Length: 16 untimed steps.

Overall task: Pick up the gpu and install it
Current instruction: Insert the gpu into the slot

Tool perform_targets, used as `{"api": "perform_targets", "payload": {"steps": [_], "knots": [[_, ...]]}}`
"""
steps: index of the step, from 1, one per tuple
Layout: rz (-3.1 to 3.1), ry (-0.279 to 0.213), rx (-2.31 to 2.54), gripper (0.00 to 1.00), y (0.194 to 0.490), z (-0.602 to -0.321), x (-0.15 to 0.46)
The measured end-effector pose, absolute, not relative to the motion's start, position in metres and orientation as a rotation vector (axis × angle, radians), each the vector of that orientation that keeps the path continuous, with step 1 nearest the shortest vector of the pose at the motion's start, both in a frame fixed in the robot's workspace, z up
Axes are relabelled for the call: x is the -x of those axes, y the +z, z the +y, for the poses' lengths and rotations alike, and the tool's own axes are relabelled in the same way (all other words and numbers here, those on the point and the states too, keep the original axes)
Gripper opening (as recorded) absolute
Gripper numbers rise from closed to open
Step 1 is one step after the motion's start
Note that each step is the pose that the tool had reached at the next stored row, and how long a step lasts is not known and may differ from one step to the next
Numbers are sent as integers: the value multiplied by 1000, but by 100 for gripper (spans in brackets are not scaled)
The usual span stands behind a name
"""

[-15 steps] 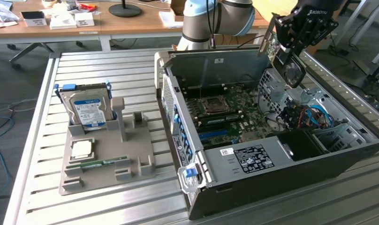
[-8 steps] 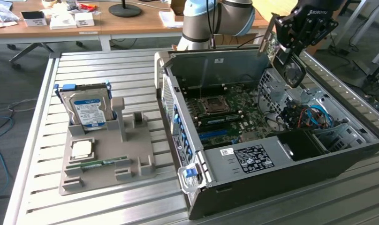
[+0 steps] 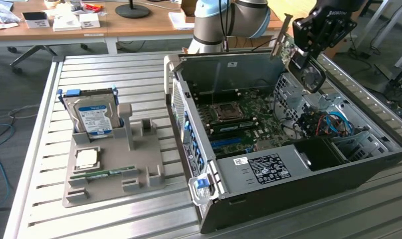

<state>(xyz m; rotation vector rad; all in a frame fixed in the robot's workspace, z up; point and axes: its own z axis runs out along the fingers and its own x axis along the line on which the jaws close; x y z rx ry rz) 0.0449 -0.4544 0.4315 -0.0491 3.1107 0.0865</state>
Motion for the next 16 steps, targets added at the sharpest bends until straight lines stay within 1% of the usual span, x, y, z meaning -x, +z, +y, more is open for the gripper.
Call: {"api": "perform_targets", "payload": {"steps": [16], "knots": [[3088, 91, 427, 27, 431, -454, -45]]}}
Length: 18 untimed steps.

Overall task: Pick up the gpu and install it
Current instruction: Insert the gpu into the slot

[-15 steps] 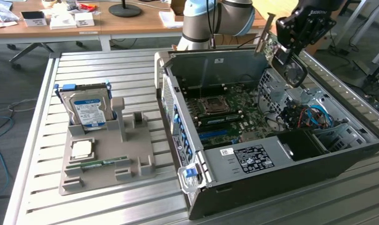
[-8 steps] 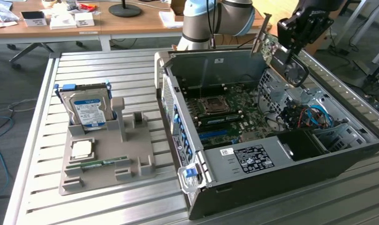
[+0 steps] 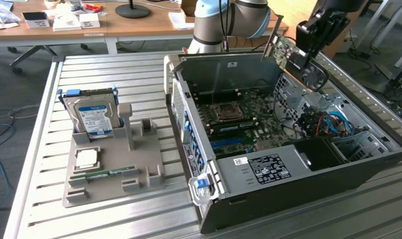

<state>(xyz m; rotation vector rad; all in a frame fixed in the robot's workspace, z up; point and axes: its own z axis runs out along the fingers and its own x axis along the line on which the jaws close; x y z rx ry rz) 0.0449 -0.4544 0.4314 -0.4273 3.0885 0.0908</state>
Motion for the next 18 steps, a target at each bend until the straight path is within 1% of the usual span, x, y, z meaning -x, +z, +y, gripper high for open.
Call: {"api": "perform_targets", "payload": {"steps": [7, 18], "knots": [[3071, 92, 550, 27, 431, -454, -45], [3071, 92, 553, 27, 431, -454, -45]]}}
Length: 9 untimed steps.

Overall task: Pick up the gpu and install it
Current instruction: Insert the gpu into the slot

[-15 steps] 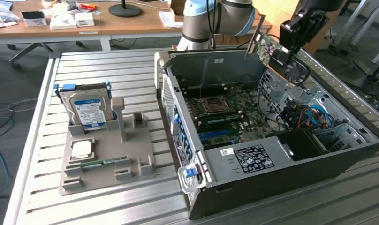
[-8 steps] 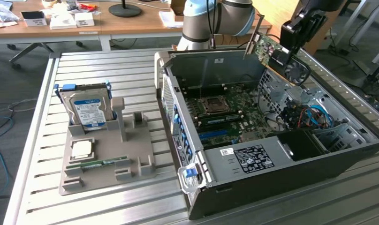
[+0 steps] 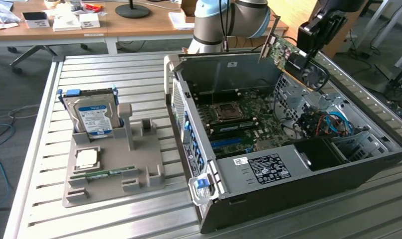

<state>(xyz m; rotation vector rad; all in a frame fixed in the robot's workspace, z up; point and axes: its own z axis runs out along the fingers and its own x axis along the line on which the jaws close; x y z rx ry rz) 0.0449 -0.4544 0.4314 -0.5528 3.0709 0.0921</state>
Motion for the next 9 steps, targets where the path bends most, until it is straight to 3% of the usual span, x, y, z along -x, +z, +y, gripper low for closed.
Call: {"api": "perform_targets", "payload": {"steps": [9], "knots": [[3066, 92, 582, 27, 431, -454, -45]]}}
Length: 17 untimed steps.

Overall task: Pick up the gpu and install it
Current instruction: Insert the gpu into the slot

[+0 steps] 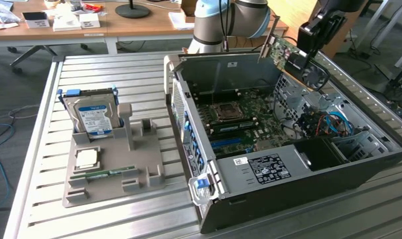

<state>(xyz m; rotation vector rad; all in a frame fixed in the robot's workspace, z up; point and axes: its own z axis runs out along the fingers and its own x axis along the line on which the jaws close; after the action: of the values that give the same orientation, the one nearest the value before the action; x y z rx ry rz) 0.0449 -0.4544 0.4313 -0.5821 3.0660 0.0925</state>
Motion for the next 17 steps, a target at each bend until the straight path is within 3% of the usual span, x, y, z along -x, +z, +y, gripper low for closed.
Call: {"api": "perform_targets", "payload": {"steps": [17], "knots": [[3045, 94, 695, 27, 431, -454, -45]]}}
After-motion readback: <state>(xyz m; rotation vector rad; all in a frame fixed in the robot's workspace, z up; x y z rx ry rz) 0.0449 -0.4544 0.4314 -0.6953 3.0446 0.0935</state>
